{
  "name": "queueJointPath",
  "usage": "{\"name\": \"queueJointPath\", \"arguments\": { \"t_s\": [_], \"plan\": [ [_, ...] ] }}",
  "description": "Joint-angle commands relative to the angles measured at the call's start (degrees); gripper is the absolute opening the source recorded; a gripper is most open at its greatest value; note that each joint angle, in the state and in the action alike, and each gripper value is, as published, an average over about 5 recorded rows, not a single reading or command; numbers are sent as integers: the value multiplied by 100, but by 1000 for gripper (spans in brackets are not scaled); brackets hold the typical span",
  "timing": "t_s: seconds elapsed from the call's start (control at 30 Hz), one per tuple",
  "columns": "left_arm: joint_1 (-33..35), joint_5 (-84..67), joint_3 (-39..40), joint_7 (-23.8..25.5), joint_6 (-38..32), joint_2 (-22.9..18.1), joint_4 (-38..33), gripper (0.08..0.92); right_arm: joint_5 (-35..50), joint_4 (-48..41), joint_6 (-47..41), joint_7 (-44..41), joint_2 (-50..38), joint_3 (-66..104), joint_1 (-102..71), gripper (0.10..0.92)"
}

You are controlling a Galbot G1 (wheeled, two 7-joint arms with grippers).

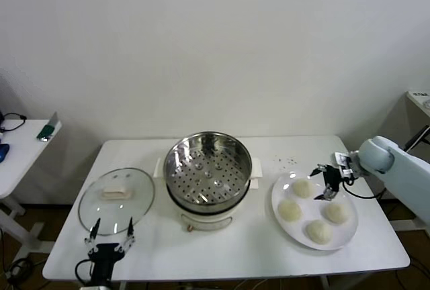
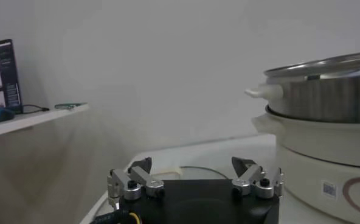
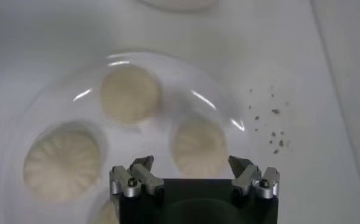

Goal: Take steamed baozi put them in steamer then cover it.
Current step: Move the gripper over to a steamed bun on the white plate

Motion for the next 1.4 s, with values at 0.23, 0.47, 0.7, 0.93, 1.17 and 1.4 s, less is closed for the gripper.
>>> {"name": "queueJointPath", "arguments": {
  "t_s": [0.23,0.47,0.7,0.93,1.17,1.4],
  "plan": [
    [-75,-36,-59,8,43,27,89,823,-25,-1146,15,-176,1008,-1119,940,823],
    [-87,-47,-87,9,27,37,153,823,7,-1319,43,-195,1255,-1225,865,823],
    [-122,-52,-122,10,33,47,188,823,70,-1292,52,-215,1311,-1415,835,823],
    [-123,-50,-144,8,30,50,219,823,68,-1274,69,-208,1304,-1579,811,822],
    [-114,-49,-149,5,12,50,241,823,4,-1278,108,-200,1282,-1573,754,750],
    [-117,-43,-140,6,7,53,241,823,5,-1301,152,-181,1296,-1513,759,729]
  ]
}}
